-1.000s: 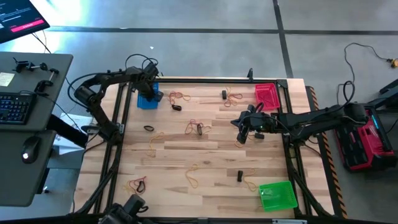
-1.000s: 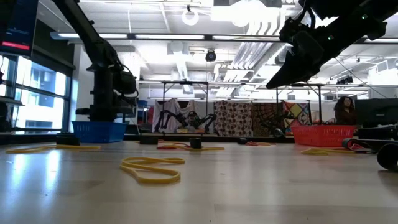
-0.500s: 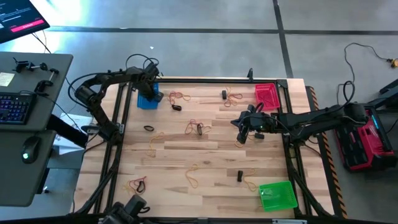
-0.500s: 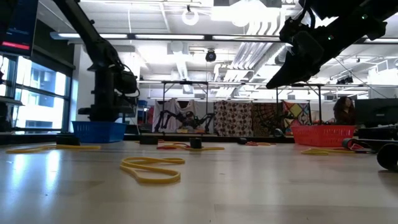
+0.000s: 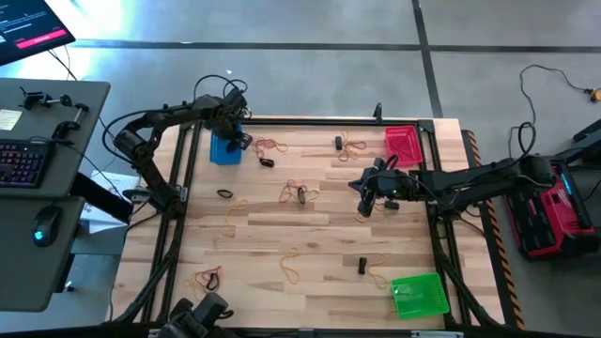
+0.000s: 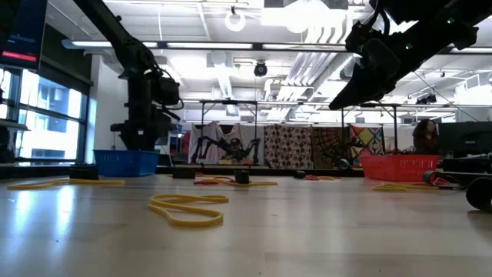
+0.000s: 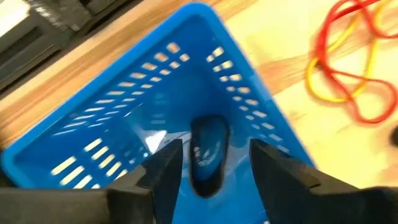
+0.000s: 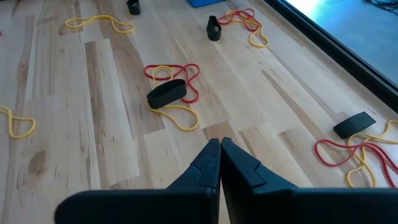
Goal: Sort rubber bands into baskets
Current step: Put the yellow rubber band into the green bin
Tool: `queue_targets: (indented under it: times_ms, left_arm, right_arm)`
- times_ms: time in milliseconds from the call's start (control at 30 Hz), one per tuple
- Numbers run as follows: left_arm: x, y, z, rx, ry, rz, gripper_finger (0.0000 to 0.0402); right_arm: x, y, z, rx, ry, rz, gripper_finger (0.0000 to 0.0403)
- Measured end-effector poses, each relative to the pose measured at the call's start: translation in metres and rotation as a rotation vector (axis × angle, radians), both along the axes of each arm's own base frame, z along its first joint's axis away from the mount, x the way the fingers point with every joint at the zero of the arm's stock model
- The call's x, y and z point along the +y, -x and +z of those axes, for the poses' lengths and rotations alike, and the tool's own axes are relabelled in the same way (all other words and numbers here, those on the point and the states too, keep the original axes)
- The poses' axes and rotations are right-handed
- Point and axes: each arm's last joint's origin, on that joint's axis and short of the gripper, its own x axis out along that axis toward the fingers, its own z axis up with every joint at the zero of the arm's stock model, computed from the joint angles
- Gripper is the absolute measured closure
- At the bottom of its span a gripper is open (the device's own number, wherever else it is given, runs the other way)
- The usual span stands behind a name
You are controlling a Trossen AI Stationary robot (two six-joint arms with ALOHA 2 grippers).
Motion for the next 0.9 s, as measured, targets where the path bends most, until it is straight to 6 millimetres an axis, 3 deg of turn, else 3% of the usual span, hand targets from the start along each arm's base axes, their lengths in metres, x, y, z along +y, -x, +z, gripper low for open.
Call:
queue_targets:
  times_ms: [333,533,700,900]
  left_arm:
    - [-0.001,0.003,0.002,0.065,-0.022,-0.033,0.0234]
    - [-0.008,0.005,0.026,0.026,-0.103,-0.046,0.0270]
    - [-0.031,-0.001,0.047,-0.070,-0.226,-0.094,0.0310]
    - [-0.077,-0.008,0.053,-0.194,-0.329,-0.220,0.0341]
  right_arm:
    - [0.000,0.000,0.000,0.000,0.000,0.000,0.0402]
    - [0.000,0.000,0.000,0.001,0.001,0.000,0.0402]
    - [0.000,0.000,0.000,0.005,0.014,0.010,0.0402]
    - [0.000,-0.001,0.002,-0.017,0.015,0.010,0.0402]
